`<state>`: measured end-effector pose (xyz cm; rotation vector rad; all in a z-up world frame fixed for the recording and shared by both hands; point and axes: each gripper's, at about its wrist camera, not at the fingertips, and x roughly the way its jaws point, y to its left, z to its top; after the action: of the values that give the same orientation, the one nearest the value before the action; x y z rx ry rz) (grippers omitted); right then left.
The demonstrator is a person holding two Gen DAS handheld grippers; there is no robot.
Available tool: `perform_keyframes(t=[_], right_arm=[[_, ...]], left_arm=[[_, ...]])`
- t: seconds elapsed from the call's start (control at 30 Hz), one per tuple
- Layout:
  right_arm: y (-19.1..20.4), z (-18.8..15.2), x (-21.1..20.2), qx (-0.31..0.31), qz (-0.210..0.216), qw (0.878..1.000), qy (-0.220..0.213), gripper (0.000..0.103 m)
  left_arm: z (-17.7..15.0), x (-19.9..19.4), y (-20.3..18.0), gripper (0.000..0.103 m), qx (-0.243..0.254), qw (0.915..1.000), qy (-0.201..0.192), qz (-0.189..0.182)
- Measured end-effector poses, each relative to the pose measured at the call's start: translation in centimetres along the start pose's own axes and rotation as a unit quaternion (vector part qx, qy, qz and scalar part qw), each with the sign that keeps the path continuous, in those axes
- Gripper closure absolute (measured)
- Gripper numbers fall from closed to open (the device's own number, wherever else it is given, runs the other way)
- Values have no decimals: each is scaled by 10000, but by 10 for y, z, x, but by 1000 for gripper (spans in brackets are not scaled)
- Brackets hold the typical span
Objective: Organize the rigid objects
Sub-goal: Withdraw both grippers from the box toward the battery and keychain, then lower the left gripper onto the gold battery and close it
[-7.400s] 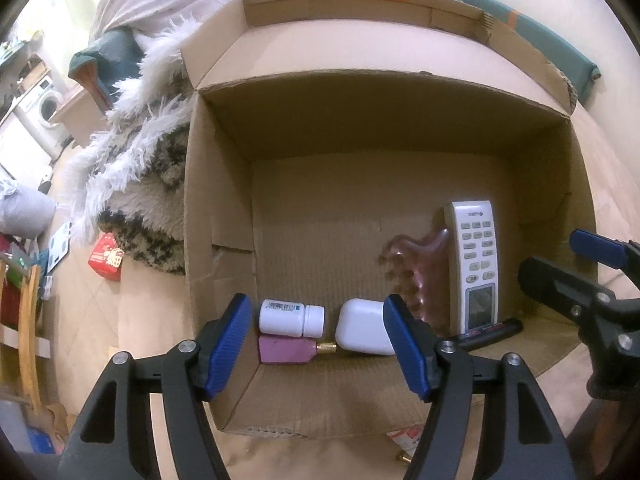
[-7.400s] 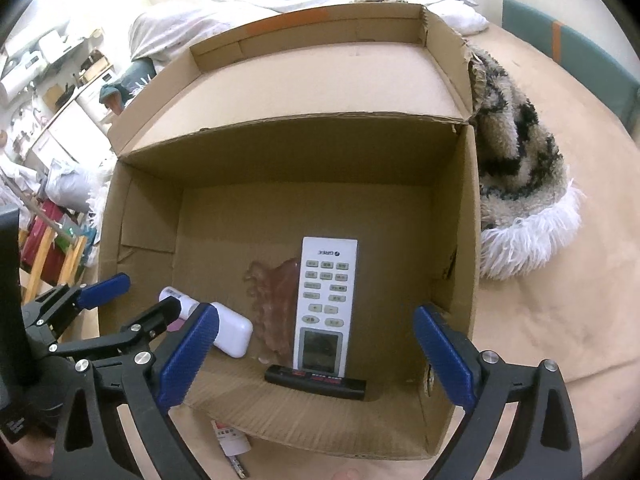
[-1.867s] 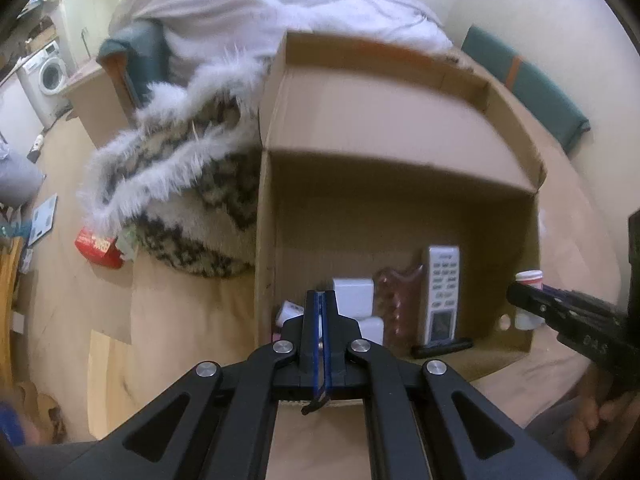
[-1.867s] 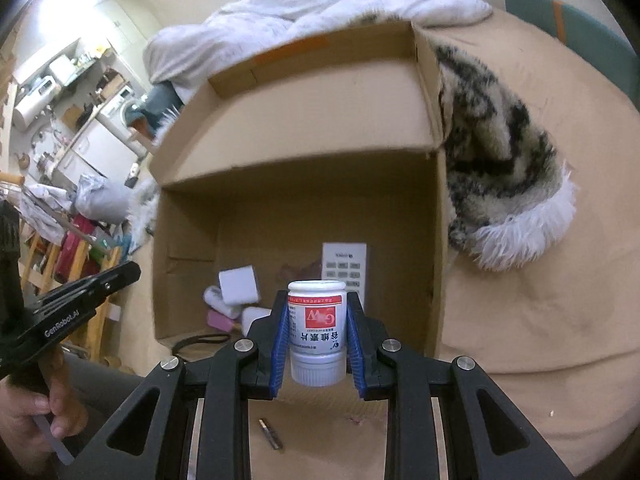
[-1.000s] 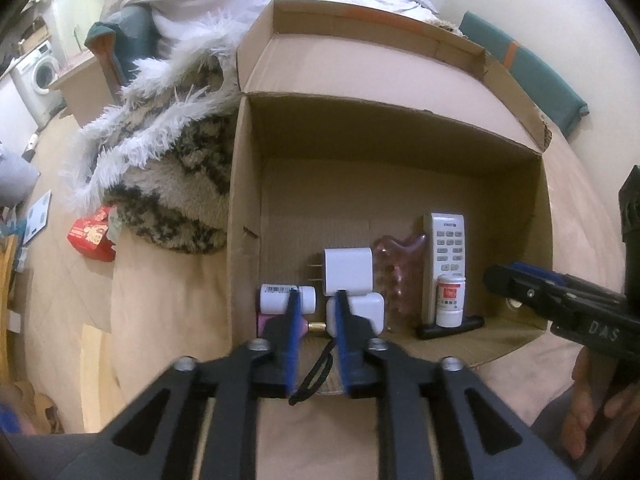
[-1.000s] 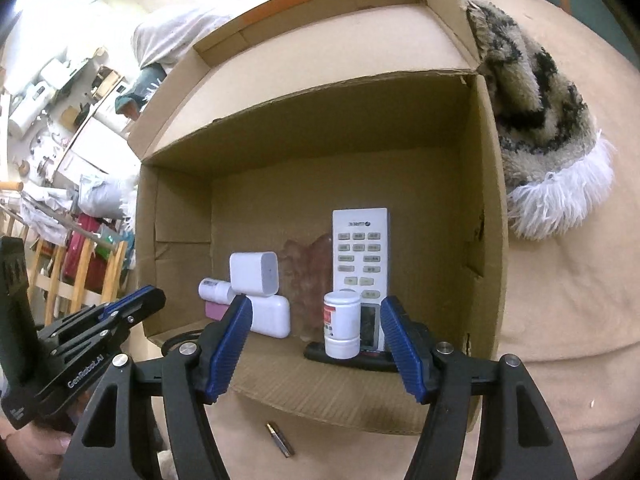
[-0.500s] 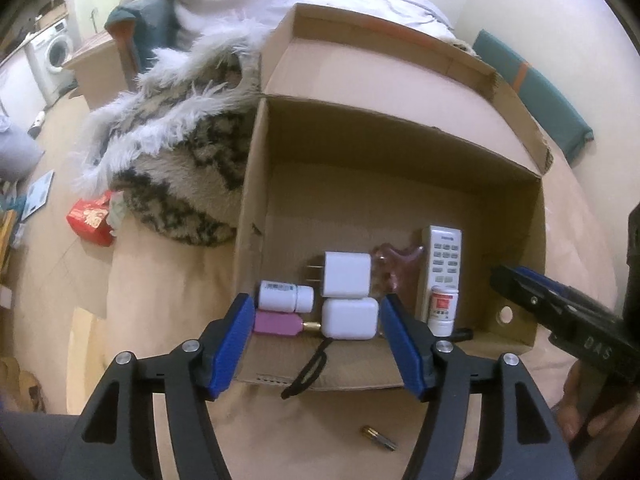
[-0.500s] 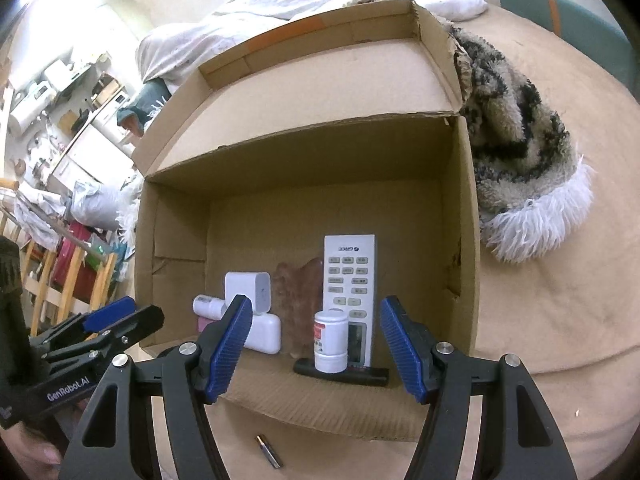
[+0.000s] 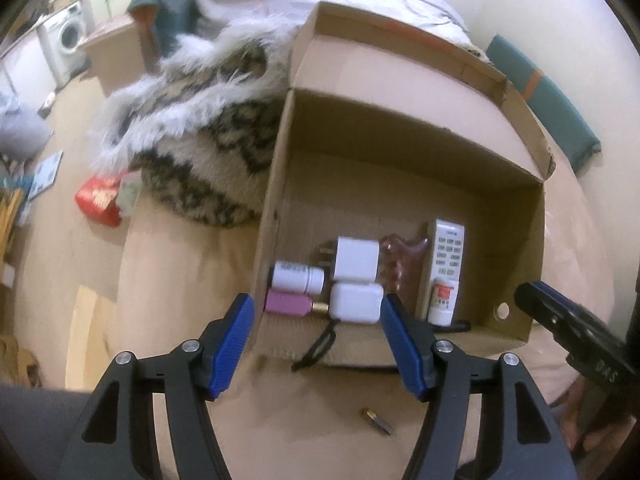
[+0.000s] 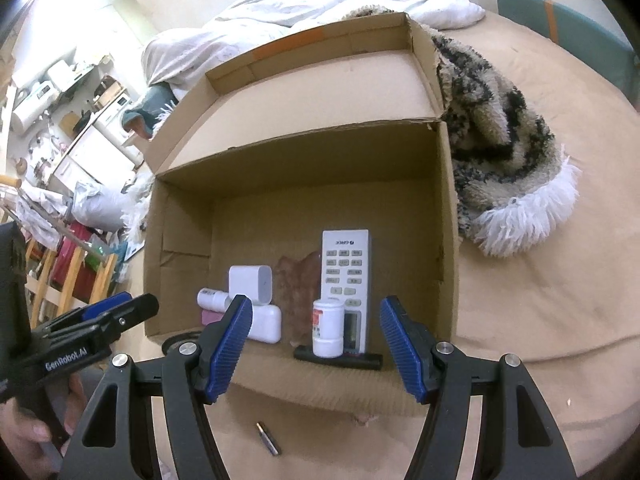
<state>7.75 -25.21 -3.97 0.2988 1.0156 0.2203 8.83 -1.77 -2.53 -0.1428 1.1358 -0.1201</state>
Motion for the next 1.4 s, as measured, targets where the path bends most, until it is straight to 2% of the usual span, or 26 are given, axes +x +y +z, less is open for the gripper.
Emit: perform_keyframes(t=[0.13, 0.3, 0.43, 0.57, 0.63, 0.77, 0.9, 1.0, 1.1, 1.17, 1.23, 1.33, 1.4], right_arm=[[1, -16, -9, 37, 18, 9999, 93, 33], [5, -41, -9, 87, 96, 9988, 469, 33], [5, -56, -2, 230, 268, 9962, 801, 33], [-1, -60, 5, 390, 19, 9948, 941, 33], [-7, -60, 8, 515, -125, 9937, 990, 33], [-17, -62, 16, 737, -208, 9904, 1154, 33], [-19, -62, 20, 810, -202, 9890, 1223, 33], [-18, -62, 20, 808, -191, 9890, 1224, 33], [-17, -61, 20, 794, -193, 9890, 1234, 33], [-20, -61, 20, 840, -185, 9886, 1233, 33], [-23, -61, 18, 893, -195, 9882, 1226, 33], [-23, -61, 21, 901, -178, 9876, 1275, 33], [-22, -61, 22, 856, -204, 9875, 1306, 33]], left_arm=[[-19, -7, 4, 40, -128, 9999, 41, 60], [-42, -9, 6, 40, -250, 9996, 150, 58], [-56, -8, 5, 40, -246, 9990, 61, 361], [-69, 10, 3, 40, -386, 9974, 555, 253], [-78, 25, 2, 40, -522, 9944, 909, 121], [-94, 53, -4, 41, -781, 9868, 1412, 111], [-105, 72, -19, 41, -793, 9830, 1656, 23], [-113, 87, -33, 41, -732, 9773, 1989, -45], [-118, 96, -42, 41, -655, 9766, 2050, 57], [-119, 100, -47, 46, -601, 9779, 1999, 144], [-121, 104, -53, 67, -447, 9790, 1978, 202], [-124, 105, -56, 87, -191, 9807, 1935, 220], [-124, 106, -54, 94, -186, 9796, 1994, 155]])
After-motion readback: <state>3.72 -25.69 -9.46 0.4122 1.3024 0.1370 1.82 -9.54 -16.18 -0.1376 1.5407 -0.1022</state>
